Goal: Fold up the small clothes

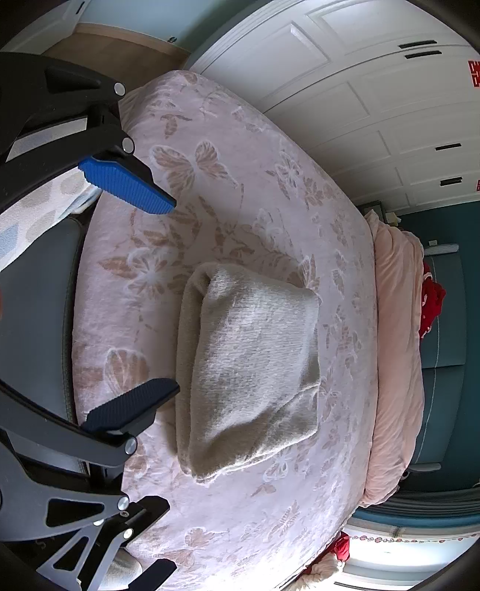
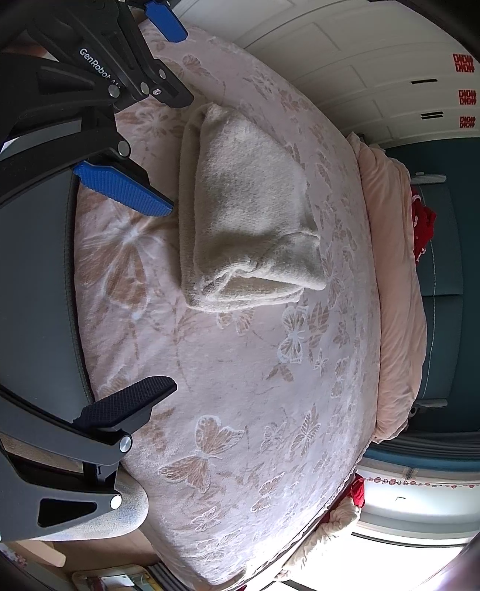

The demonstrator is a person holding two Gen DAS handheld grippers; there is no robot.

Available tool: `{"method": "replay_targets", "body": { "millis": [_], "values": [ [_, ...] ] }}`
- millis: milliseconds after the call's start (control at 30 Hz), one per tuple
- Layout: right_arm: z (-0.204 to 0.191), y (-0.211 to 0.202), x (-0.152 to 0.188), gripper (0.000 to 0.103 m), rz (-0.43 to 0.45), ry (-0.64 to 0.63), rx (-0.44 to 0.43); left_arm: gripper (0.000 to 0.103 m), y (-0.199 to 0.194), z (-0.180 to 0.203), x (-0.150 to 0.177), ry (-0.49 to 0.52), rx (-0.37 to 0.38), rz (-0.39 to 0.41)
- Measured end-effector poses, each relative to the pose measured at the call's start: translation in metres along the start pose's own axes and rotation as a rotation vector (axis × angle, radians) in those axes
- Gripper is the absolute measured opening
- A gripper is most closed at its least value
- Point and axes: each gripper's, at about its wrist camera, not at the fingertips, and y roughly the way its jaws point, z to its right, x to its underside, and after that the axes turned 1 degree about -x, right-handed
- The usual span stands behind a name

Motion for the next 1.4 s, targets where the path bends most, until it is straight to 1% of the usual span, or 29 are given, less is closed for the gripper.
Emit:
{"method": "replay_targets", "body": {
  "millis": [567,767,933,1400],
  "values": [
    [0.000,0.001,0.004,0.086,-0.008,-0.007,0.008,0.087,0.006,-0.004,0.002,0.002,-0.002,-0.012],
    [-0.001,0.003,0.006,0.086,-0.016,-0.012,0.017,0.087,0.009,-0.006,0.002,-0.006,0.008,-0.022],
    [-0.001,0.005,0.007,0.086,-0.025,-0.016,0.024,0.087,0.010,-0.004,0.004,0.002,-0.005,-0.017],
    [-0.003,0.006,0.008,0.086,-0.033,-0.020,0.027,0.087,0.014,-0.003,0.006,-0.002,-0.004,-0.030]
  ]
}}
